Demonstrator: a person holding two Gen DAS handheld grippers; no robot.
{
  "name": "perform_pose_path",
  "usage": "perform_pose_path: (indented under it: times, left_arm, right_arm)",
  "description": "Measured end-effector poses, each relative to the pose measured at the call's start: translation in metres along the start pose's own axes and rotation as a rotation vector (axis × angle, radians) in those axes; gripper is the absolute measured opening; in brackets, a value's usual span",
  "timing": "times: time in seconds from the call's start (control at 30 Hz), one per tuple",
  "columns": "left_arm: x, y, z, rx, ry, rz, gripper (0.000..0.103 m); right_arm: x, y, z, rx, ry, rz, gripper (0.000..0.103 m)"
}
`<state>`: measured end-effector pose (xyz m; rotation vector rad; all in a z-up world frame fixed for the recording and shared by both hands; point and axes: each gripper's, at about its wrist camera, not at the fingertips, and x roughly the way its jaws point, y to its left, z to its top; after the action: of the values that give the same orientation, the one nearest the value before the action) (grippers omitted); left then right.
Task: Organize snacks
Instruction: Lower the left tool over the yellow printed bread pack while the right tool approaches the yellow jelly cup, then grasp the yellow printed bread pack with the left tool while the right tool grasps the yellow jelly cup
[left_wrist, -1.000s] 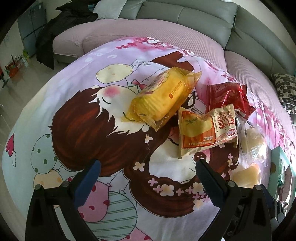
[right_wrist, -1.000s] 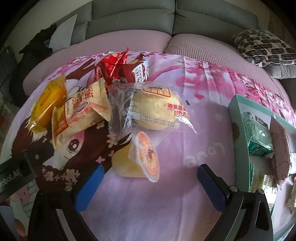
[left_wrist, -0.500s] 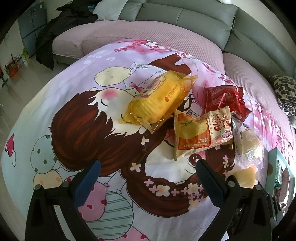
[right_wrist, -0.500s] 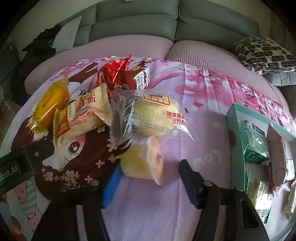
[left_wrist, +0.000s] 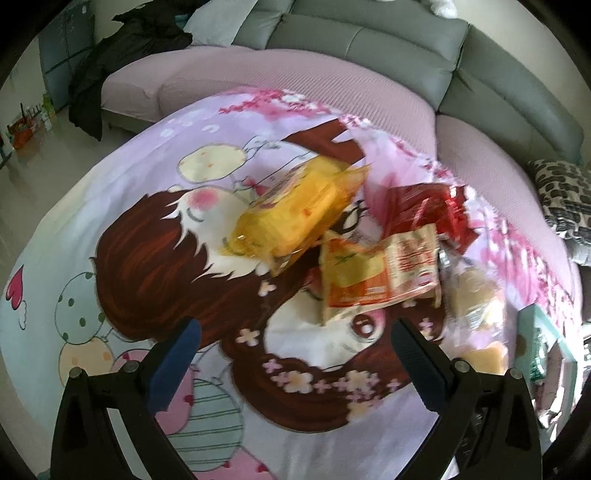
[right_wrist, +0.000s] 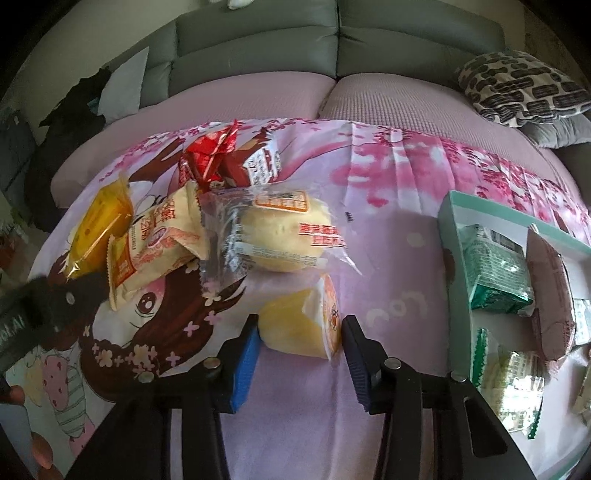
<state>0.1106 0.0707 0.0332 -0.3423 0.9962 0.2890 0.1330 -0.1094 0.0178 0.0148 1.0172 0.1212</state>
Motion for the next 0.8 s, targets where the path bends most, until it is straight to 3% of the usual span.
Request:
perform_pose_path:
  times: [0.37,0.5,0.8]
  left_arm:
    - [0.009,-0.028,0.008,-0.036,-0.006,-0.108,0.098]
    - [0.014,-0.036,0.01,-0.036,-0.011,-0.126,0.088]
    - [0.029,-0.051,0.013,-0.029,-0.02,-0.136,0.087]
  right_arm:
    - [-0.006,-0.009,0.001,0.022,-0.005,0.016,0.046]
    - [-0.011,-0.013,0.001,0.033,-0.016,0.021,0.042]
    - [-0.011,-0.017,0.003,0.032,-0.017,0.018,0.041]
